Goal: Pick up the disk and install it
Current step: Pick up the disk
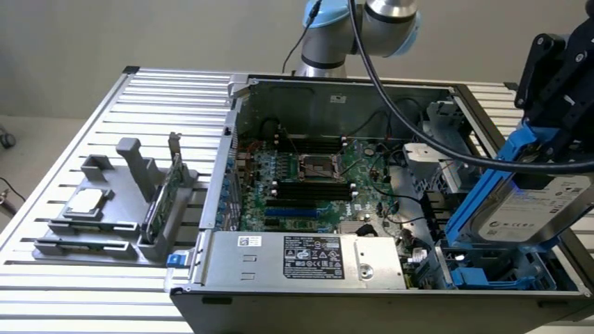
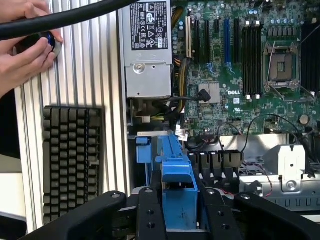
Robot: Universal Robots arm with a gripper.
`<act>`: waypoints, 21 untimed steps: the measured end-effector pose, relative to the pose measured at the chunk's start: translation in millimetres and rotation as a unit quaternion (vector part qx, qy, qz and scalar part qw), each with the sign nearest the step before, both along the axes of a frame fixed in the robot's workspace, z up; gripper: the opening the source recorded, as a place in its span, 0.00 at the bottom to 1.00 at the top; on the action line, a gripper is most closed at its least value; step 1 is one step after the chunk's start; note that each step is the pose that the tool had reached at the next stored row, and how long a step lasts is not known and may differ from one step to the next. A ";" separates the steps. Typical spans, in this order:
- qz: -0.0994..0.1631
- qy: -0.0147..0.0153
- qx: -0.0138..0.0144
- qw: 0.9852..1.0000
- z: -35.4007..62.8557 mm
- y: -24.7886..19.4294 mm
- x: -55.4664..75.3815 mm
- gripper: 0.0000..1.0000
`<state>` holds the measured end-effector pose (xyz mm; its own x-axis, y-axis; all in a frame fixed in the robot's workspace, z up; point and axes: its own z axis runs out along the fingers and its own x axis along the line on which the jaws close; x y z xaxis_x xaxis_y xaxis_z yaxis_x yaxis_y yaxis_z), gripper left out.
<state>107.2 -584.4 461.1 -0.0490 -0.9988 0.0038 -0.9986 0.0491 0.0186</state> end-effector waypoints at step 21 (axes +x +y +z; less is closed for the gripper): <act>0.000 0.000 0.004 1.000 -10.2 -7.7 3.1 0.33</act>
